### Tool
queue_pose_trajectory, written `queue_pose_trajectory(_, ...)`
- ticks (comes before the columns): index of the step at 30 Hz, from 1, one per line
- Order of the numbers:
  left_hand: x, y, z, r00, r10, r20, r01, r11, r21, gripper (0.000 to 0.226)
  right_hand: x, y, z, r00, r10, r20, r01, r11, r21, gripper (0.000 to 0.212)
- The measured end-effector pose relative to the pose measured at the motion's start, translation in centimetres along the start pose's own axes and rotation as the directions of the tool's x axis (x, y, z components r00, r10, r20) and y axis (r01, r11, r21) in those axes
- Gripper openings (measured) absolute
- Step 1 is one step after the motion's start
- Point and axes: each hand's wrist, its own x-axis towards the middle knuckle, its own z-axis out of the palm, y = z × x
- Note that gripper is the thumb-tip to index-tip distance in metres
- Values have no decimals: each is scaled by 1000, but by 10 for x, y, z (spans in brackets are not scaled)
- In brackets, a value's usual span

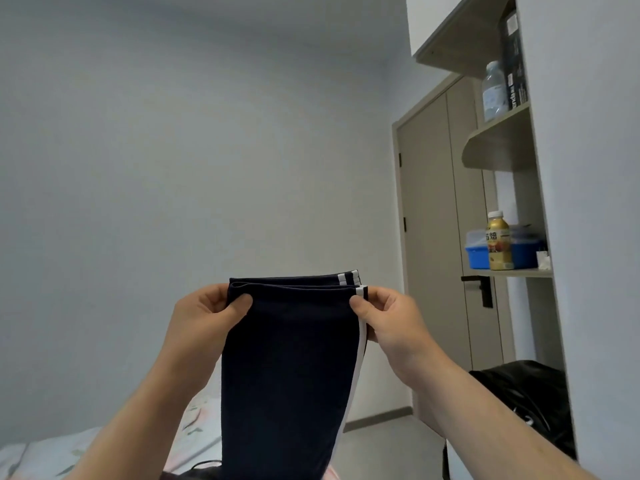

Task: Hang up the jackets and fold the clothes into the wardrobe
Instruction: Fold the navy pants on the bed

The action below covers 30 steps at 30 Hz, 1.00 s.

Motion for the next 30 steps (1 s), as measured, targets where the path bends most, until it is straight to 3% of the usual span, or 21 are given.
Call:
queue_pose_trajectory(4,-3,29,-4,997,36,65,-37,999,20,22,-7,-30,-1,999,-43,31,43,999,15,20)
queue_pose_trajectory(7,-7,50,-2,996,25,80,-17,994,-105,15,-13,-51,-1,995,-57,80,49,994,99,23)
queue_pose_trajectory(10,-12,65,-1,992,56,111,-30,973,-229,24,-16,-67,-2,985,-80,156,50,981,186,27)
queue_pose_trajectory(14,-11,60,-1,990,66,128,-28,961,-275,23,-11,-67,2,985,-45,167,13,982,188,33)
queue_pose_trajectory(18,-6,22,-6,992,-83,95,104,965,-241,22,-4,-34,6,995,85,43,-91,986,140,19)
queue_pose_trajectory(22,-10,-41,-19,968,-236,90,243,967,-77,25,-6,20,1,973,232,15,-233,972,37,14)
queue_pose_trajectory(27,-42,-146,-31,900,-426,92,426,905,21,39,-24,111,-8,886,463,6,-462,886,-39,20)
queue_pose_trajectory(30,-72,-219,-32,814,-576,80,574,817,48,40,-42,175,-13,811,585,-21,-585,809,-57,19)
